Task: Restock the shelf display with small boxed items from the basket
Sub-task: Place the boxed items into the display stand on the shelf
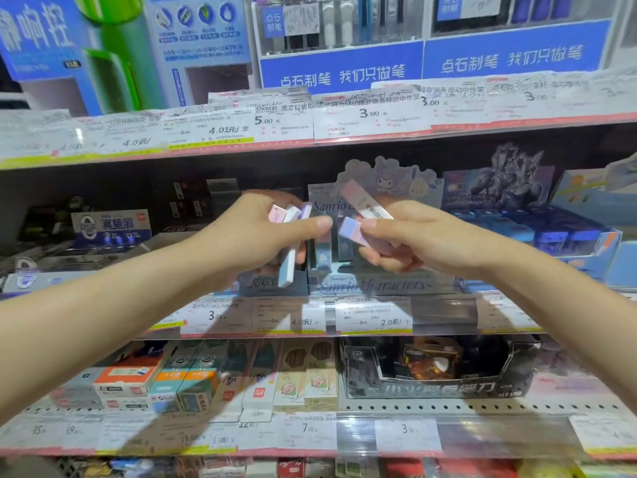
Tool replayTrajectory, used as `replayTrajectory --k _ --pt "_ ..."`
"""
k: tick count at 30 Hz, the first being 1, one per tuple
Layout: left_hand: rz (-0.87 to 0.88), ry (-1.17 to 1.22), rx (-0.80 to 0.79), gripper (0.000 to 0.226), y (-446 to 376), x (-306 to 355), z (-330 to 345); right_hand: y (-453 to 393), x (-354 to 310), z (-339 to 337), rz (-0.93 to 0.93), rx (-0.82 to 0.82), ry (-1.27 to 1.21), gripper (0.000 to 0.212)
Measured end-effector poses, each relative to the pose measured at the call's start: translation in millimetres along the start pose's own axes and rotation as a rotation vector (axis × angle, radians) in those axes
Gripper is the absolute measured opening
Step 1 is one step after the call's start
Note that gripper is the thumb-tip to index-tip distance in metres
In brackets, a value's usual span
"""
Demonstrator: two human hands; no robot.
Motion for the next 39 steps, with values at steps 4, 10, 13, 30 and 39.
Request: replayTrajectory --k 4,10,13,30,39 --pt "-0.156 0.195 -0.062 0.03 2 4 12 6 -8 5 -0.08 0.011 0.111 0.024" --pt "-0.242 0.266 -0.127 0.042 5 6 22 17 -18 13 -0.117 0.145 0.87 0.016" --pt "-0.249 0.251 -0.137 0.021 6 6 25 23 -22 17 -0.155 0.273 1.288 0.023" --pt "-0.193 -0.15 -0.24 0.019 -8 3 16 4 -12 -1 -0.087 0.087 0.209 0.017" --pt "0.032 -0.297 -0.159 0.029 -9 4 -1 3 -10 -16 -0.07 0.15 0.294 0.022"
Point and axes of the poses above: each hand's wrist, its own y-axis away from the middle knuckle, its own z-axis out of the palm, x = y × z, the point moved 5 cm from there along -y, towards the middle knuckle, and after that the axes turned 3 degrees about y, right-handed, at the moved point
